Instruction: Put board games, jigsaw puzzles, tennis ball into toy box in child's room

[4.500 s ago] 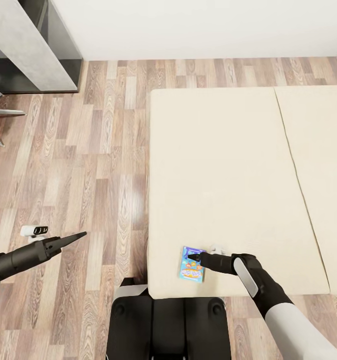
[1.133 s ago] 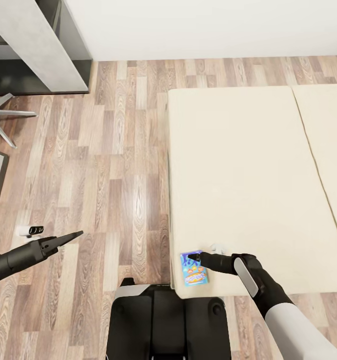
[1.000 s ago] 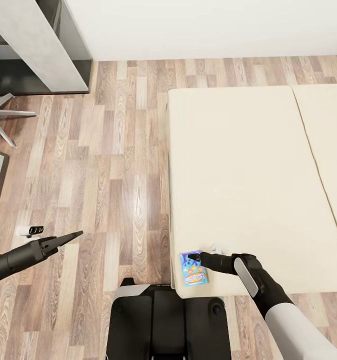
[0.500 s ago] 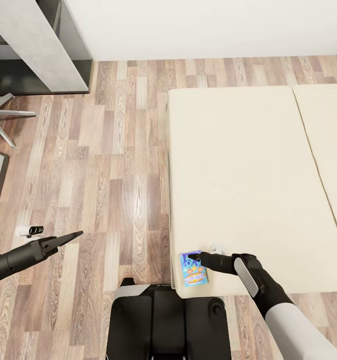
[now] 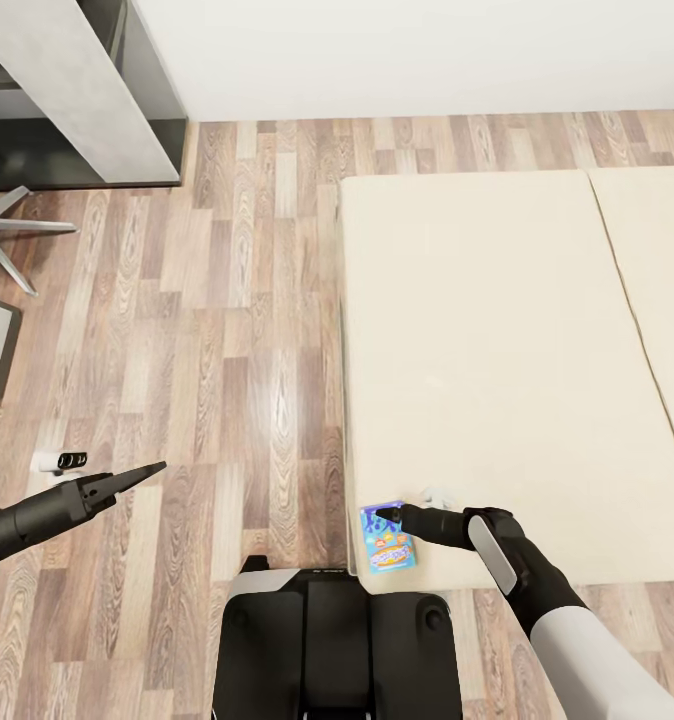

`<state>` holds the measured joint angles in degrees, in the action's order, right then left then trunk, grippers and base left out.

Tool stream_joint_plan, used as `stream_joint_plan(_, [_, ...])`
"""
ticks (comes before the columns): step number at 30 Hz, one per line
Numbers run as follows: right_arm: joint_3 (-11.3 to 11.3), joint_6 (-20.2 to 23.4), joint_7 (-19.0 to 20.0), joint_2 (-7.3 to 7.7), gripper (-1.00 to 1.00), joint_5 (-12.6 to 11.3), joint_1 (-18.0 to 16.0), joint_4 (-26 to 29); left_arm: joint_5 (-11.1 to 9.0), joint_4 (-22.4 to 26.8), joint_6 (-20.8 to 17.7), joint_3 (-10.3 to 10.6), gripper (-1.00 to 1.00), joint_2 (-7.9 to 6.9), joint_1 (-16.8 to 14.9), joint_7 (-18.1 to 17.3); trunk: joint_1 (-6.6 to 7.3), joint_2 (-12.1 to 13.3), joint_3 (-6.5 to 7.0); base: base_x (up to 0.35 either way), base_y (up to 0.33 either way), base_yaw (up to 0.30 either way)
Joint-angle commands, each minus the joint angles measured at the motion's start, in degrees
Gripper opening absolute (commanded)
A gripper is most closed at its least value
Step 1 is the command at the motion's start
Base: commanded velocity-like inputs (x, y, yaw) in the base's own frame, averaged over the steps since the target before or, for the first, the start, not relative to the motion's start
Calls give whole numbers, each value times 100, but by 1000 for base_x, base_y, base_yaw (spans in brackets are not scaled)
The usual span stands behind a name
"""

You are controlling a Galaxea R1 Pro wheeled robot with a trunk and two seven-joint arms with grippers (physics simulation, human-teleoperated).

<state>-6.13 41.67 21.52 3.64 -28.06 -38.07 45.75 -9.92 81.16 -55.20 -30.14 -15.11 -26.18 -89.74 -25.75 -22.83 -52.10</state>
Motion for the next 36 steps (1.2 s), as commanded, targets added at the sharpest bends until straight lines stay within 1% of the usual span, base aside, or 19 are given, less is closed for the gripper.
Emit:
stream_joint_plan(1, [-11,17,10,5,100,2,0,5,8,-1,-61,-1,100,-1,-1,-26,-3,-9,-6,-7,20,0])
stream_joint_plan(36, [-11,18,10,5,100,2,1,5,8,-3,-61,-1,100,-1,-3,-26,-3,-9,-6,0,24,0])
